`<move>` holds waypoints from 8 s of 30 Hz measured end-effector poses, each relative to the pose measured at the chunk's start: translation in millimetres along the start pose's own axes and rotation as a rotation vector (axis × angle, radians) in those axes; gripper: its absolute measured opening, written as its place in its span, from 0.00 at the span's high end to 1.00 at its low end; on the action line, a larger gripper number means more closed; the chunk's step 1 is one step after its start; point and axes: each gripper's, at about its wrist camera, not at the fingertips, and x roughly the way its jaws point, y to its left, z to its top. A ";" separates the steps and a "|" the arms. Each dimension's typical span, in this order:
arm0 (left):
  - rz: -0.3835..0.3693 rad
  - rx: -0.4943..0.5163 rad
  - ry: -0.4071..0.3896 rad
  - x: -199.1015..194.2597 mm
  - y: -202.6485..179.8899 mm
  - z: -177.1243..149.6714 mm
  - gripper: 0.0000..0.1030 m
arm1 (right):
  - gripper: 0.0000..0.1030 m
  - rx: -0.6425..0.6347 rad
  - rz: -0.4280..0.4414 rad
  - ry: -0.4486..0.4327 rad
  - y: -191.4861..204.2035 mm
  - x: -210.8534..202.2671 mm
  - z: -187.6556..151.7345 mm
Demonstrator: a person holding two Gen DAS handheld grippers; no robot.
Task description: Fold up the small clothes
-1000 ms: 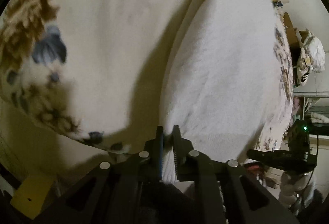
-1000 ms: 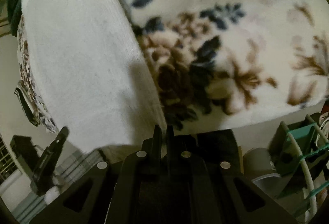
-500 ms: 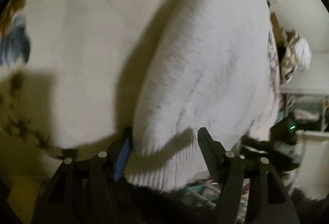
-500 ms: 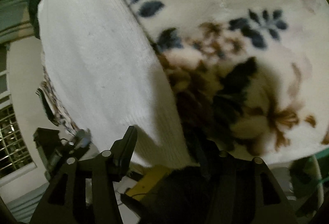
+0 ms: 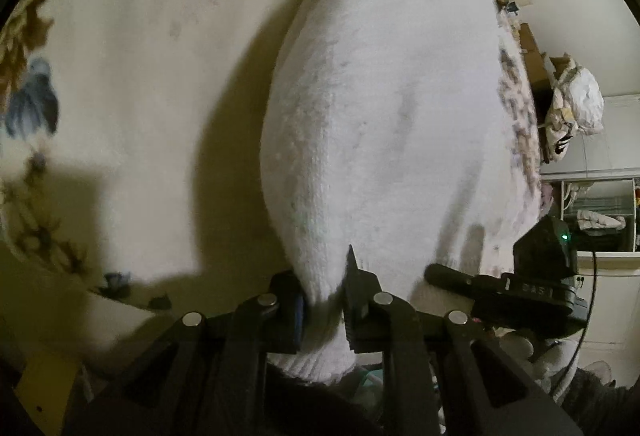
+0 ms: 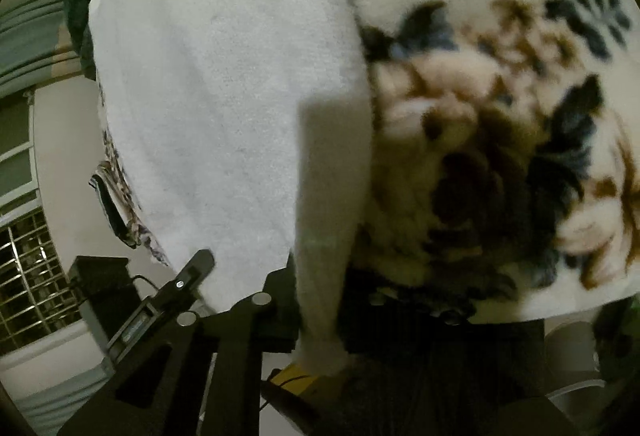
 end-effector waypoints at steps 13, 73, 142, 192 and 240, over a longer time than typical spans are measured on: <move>-0.108 -0.078 -0.149 -88.9 -49.7 35.8 0.89 | 0.87 -0.056 0.168 -0.028 63.8 -95.3 13.2; 0.099 0.085 -0.270 -5.8 -90.9 407.1 0.95 | 0.96 -0.235 -0.218 -0.386 237.5 -162.8 391.0; 0.137 0.159 -0.208 12.6 -60.8 459.5 0.95 | 0.95 -0.270 -0.284 -0.367 265.1 -152.2 433.6; -0.255 0.039 -0.144 -13.0 -79.9 356.1 0.78 | 0.55 -0.197 0.146 0.012 195.0 -52.6 332.1; 0.312 0.351 -0.308 89.4 -277.2 534.4 0.35 | 0.32 -0.412 -0.405 -0.354 275.1 -212.2 565.1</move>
